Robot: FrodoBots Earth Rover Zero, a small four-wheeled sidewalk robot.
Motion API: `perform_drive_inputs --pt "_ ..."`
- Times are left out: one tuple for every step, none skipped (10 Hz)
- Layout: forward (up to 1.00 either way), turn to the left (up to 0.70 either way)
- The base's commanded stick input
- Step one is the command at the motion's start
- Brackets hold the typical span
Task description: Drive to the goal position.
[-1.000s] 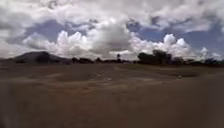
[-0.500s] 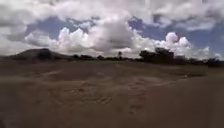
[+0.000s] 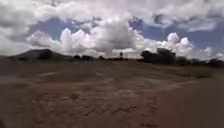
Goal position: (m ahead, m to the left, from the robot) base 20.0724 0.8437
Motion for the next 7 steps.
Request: perform_drive_inputs --pt "1.0 0.0" --pt "1.0 0.0" --pt "1.0 0.0" --pt "1.0 0.0" --pt "1.0 0.0" --pt "1.0 0.0" --pt "1.0 0.0"
